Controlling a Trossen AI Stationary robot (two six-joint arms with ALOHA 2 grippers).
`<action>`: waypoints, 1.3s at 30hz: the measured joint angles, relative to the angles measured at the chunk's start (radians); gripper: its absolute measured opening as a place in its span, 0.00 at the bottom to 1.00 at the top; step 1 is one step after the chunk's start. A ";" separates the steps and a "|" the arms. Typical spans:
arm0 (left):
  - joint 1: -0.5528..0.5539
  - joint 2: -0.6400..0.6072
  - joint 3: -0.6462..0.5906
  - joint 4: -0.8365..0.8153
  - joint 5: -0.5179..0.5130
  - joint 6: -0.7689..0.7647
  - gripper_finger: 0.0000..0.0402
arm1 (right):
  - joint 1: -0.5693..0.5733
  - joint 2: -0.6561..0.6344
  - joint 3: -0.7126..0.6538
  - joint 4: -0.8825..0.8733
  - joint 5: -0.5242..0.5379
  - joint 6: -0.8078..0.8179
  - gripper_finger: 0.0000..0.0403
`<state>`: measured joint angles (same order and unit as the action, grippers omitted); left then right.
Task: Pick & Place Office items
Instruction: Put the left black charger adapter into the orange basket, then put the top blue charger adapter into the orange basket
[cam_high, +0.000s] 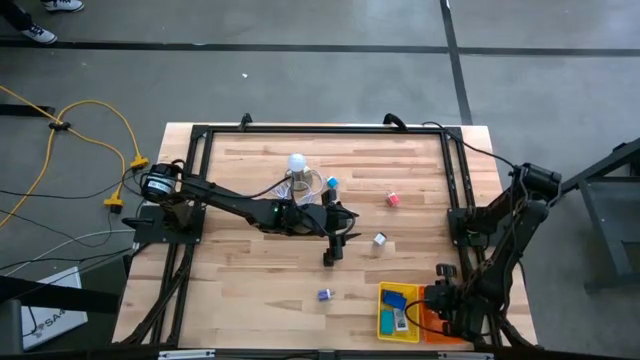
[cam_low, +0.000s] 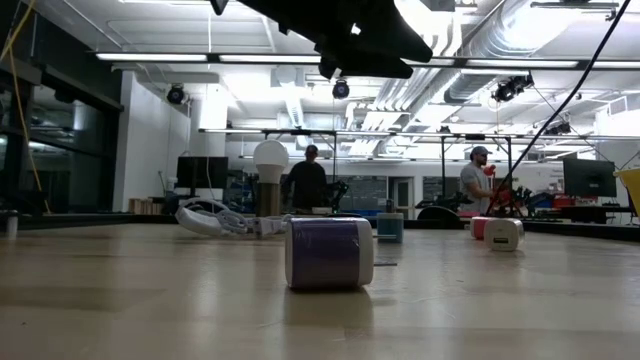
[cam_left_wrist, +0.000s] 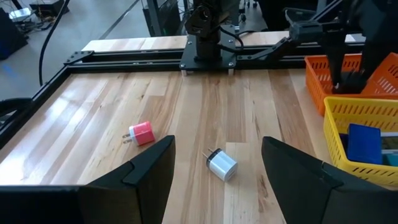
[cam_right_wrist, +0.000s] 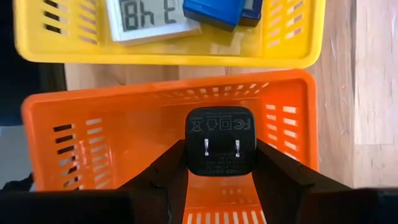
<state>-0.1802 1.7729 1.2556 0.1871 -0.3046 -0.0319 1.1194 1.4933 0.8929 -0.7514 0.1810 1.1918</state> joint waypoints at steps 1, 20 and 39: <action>0.000 0.000 0.000 0.000 0.000 0.000 0.57 | 0.000 0.004 0.000 0.000 0.000 0.007 0.35; -0.013 0.000 0.000 0.000 -0.001 -0.002 0.57 | 0.000 0.009 0.000 0.000 0.026 0.020 0.37; -0.021 0.000 0.000 -0.010 -0.005 -0.002 0.57 | 0.000 0.009 0.000 0.009 0.025 0.020 0.40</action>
<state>-0.2008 1.7729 1.2556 0.1773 -0.3099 -0.0341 1.1194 1.5024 0.8925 -0.7425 0.2060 1.2120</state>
